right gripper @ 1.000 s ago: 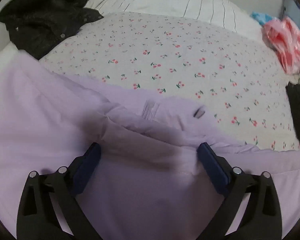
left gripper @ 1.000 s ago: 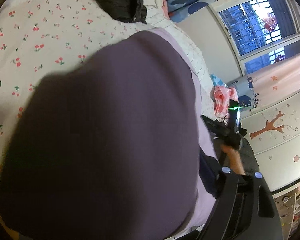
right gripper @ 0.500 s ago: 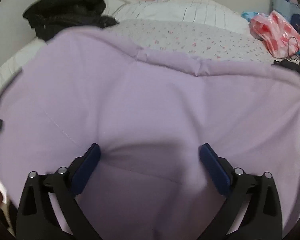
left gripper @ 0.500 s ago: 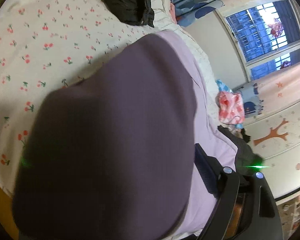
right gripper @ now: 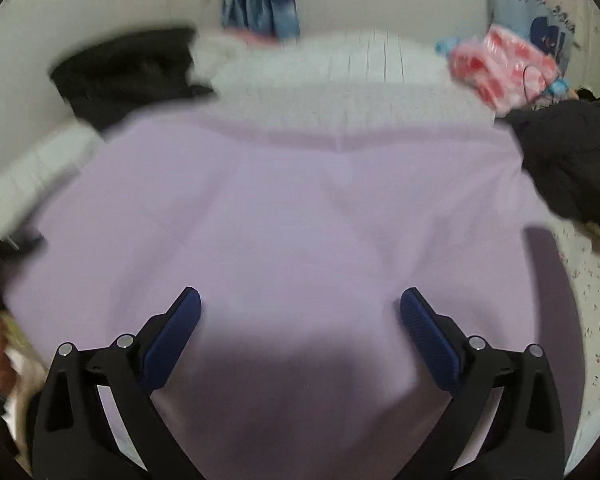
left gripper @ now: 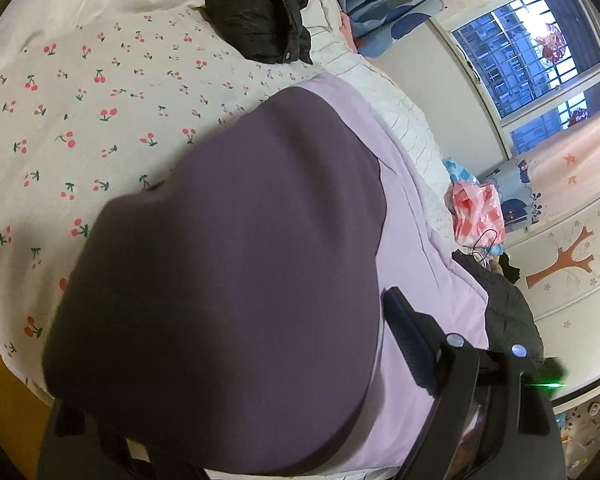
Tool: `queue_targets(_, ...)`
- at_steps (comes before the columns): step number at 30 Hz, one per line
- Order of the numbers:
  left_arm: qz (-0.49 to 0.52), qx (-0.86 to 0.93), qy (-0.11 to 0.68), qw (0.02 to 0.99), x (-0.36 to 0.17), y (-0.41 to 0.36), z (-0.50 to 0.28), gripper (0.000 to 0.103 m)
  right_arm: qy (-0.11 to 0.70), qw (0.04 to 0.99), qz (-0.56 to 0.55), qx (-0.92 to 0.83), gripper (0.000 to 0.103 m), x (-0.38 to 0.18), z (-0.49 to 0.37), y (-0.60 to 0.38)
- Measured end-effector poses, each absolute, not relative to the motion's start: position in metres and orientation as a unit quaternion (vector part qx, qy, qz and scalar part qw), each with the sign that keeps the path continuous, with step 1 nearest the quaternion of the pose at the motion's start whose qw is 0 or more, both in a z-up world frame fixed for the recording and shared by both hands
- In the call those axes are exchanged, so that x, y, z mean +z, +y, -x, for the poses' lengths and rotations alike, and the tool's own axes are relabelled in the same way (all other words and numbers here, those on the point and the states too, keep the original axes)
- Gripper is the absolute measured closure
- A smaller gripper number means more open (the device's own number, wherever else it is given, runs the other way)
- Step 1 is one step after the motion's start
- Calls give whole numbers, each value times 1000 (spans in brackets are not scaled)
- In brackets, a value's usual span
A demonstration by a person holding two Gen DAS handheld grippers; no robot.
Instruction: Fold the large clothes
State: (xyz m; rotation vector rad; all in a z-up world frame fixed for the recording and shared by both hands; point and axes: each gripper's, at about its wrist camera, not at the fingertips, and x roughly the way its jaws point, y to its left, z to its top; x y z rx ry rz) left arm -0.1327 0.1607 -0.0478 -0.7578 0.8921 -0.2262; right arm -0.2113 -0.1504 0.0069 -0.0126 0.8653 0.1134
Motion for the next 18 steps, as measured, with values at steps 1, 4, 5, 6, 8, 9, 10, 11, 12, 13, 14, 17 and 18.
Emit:
queue_targets(1,360,-111,420,825,-48,160,132,22,425,903,16,56,6,-1,212,-149)
queue_targets(4,355,-108,419,829,-46,158,134,22,418,907,3,52,6,8,218,-149)
queue_targets(5,355,-108,420,828,-47,159,133,22,409,911,-14,56,6,13,219,-153)
queue_targets(6,356,-108,420,828,-47,159,133,22,407,912,-17,53,6,12,217,-155)
queue_targets(8,357,-109,420,827,-48,160,132,22,416,908,6,43,6,3,215,-148)
queue_targets(9,355,-108,421,828,-48,160,132,22,416,909,14,40,6,0,214,-144)
queue_targets(10,353,-108,421,829,-47,159,132,22,415,909,18,37,6,-2,211,-142)
queue_targets(11,351,-106,421,830,-47,159,132,22,415,909,23,34,6,-3,211,-140)
queue_targets(12,350,-105,422,830,-47,159,131,22,414,909,23,32,6,-3,211,-138)
queue_targets(13,350,-104,422,830,-48,159,131,22,413,910,21,31,6,-2,212,-138)
queue_targets(14,349,-103,423,830,-47,158,131,22,413,910,21,32,6,-7,210,-138)
queue_targets(17,345,-96,424,832,-46,156,131,22,410,911,19,35,6,-9,206,-142)
queue_targets(18,344,-93,424,832,-45,154,131,22,410,911,18,36,6,-10,204,-144)
